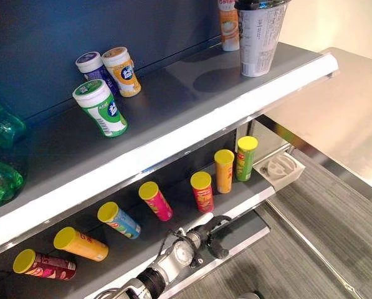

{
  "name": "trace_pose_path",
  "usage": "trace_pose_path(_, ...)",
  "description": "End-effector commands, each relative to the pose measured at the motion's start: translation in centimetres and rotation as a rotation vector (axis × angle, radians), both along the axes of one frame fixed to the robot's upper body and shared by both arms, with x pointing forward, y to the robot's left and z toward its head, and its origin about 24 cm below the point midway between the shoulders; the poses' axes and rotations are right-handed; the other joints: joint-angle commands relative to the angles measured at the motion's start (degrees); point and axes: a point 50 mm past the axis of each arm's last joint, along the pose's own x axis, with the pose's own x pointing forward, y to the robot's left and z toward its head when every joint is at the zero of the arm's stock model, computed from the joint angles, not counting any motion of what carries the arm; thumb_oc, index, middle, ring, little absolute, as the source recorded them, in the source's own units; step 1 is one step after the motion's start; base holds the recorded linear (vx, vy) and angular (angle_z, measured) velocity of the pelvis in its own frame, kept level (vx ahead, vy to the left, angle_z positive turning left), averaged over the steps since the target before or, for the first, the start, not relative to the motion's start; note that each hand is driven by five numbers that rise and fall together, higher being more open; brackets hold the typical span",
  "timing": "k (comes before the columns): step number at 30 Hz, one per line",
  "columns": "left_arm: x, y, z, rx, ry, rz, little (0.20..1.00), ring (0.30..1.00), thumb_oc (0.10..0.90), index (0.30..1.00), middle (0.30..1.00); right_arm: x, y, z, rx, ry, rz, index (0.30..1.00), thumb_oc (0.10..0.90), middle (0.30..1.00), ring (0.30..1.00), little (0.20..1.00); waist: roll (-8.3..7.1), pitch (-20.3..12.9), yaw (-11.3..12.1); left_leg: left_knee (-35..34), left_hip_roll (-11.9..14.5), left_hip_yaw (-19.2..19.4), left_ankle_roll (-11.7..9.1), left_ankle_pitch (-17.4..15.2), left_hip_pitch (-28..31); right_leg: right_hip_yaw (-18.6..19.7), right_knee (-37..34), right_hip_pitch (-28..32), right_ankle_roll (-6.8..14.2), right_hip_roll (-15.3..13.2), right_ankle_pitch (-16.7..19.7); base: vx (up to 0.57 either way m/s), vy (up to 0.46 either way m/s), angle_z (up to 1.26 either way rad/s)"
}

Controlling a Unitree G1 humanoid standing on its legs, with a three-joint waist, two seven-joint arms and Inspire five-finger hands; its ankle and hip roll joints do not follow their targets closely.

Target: Put the goods on the table back onto the shelves and tidy them up.

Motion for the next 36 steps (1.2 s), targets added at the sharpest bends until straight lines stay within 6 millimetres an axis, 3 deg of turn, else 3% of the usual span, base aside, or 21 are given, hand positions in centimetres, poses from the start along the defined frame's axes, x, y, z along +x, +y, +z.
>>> trace_pose_path(1,4.3,-0.7,4.8,-0.069,-0.259,0.054,0.900,0.900,0.800,0.900,0.900,-4.8,-0.9,1.2,-0.073,0.100,-0.051,0.900,0.800,0.900,0.900,0.900,-1.27,0.0,-0.4,0.6,9.8,4.0,-6.5,0.5,1.6,3.1,-5.7,-1.2,-4.0,2.5,7.3,0.00,0.000,0.00)
trace_pose_path(10,5.9,0.6,4.8,-0.008,-0.293,0.144,0.900,0.900,0.800,0.900,0.900,-5.0,-1.1,1.6,-0.099,0.071,-0.042,0.900,0.800,0.900,0.900,0.900,-1.89,0.5,-2.0,0.6,10.3,4.4,-6.6,0.4,1.9,3.8,-5.7,-1.8,-3.8,2.6,7.0,-0.01,-0.031,0.01)
trace_pose_path(24,4.9,-0.7,4.2,-0.095,-0.215,0.158,0.900,0.900,0.800,0.900,0.900,-5.9,0.0,1.5,-0.098,0.078,-0.043,0.900,0.800,0.900,0.900,0.900,-1.92,0.8,-2.2,0.6,10.5,4.1,-6.5,0.2,2.4,4.6,-5.7,-1.8,-4.0,3.0,6.9,0.00,-0.011,-0.01)
trace_pose_path(36,6.0,-1.3,5.4,-0.111,-0.243,0.177,0.900,0.900,0.800,0.900,0.900,-6.3,0.5,1.5,-0.090,0.072,-0.047,0.900,0.800,0.900,0.900,0.900,-2.28,2.2,-4.2,0.6,10.9,4.7,-6.9,0.3,2.5,5.1,-5.7,-2.2,-4.0,3.0,6.8,-0.01,-0.016,-0.01)
